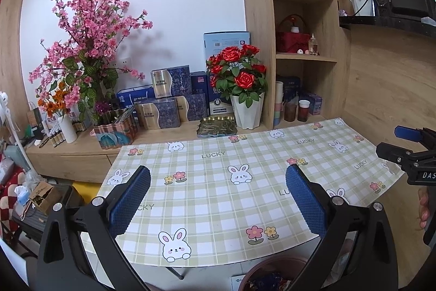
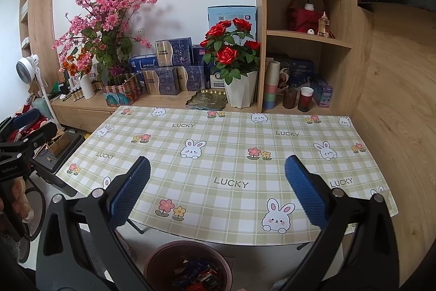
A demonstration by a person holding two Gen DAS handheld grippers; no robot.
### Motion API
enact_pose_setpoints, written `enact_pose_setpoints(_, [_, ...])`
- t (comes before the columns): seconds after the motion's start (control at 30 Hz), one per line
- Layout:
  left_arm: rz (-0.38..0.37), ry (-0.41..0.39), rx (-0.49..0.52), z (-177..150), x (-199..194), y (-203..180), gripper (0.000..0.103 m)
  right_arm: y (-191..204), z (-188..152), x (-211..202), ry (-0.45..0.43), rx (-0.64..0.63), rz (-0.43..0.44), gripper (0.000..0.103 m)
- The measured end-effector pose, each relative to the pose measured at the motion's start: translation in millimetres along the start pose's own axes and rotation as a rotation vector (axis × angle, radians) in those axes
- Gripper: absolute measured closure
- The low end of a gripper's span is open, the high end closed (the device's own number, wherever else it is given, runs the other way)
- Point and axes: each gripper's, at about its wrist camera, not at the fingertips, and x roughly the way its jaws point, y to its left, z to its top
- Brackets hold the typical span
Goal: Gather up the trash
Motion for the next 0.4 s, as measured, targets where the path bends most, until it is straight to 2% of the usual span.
enact_pose_setpoints(0.4, [0.015,0.005,0.015,-2.9,-0.7,1.2,0.006,-0.8,-1.4,-0.3,0.004,0.000,0.000,0.006])
